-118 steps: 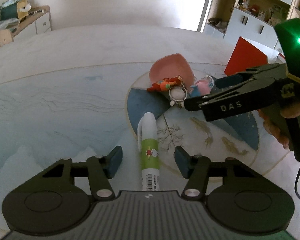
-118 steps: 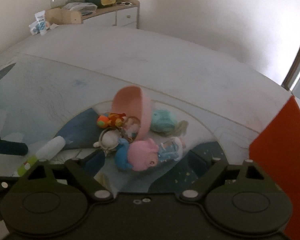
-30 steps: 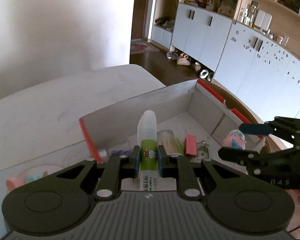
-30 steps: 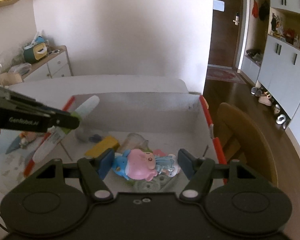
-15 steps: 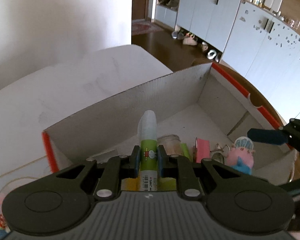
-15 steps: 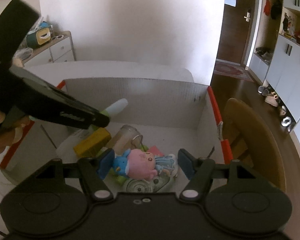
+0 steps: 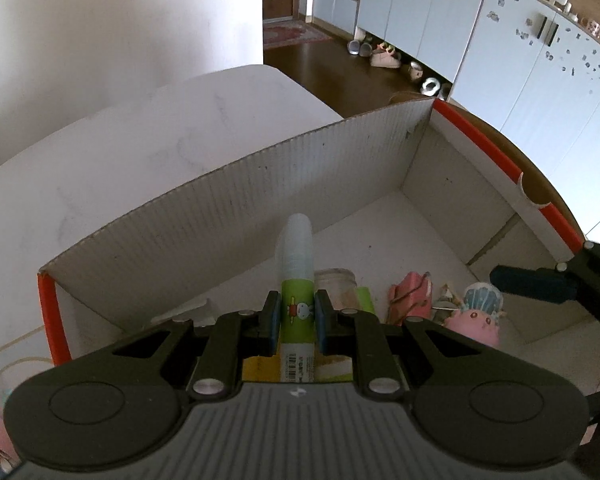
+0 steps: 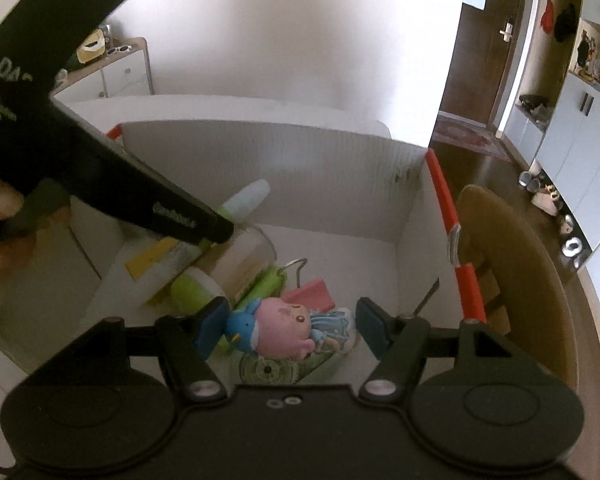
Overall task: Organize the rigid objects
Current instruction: 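Carry the glue stick and pink plush toy into the red box and open both grippers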
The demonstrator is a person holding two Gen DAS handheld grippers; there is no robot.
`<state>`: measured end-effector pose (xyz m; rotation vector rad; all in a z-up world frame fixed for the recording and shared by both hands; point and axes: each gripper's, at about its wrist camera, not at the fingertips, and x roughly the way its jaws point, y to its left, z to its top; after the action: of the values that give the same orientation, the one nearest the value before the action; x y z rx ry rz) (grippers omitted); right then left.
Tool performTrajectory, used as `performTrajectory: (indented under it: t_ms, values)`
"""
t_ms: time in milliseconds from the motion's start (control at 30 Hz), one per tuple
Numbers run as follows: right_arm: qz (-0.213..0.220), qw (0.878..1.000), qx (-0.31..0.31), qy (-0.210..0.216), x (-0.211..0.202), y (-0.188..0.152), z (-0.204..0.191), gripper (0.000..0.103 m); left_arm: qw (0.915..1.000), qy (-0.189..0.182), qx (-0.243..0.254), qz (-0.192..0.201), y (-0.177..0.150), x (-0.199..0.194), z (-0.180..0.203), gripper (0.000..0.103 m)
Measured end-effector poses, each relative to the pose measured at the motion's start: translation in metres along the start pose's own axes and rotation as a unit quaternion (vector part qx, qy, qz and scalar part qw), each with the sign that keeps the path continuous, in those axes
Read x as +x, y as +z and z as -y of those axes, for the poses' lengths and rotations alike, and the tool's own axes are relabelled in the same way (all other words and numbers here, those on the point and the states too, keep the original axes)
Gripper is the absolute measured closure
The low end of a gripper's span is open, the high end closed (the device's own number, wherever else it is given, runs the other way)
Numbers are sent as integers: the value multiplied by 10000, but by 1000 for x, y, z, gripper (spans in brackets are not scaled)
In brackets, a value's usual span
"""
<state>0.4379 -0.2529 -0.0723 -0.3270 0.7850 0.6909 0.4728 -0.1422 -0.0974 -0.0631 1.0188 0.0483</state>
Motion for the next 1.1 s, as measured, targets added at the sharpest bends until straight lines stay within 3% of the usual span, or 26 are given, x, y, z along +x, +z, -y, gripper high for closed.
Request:
performTrajectory:
  t_ms: [333, 733, 1100]
  values:
    - [-180, 9998, 32, 24, 5, -6, -2, 34, 9997, 159, -112, -139, 0, 4, -3, 86]
    - [-69, 9995, 319, 60, -14, -7, -2, 27, 9994, 231, 45, -270, -11, -1, 7, 86]
    - [227, 9974, 661, 192, -50, -2, -2, 25, 9998, 193, 14, 47, -27, -36, 8, 83]
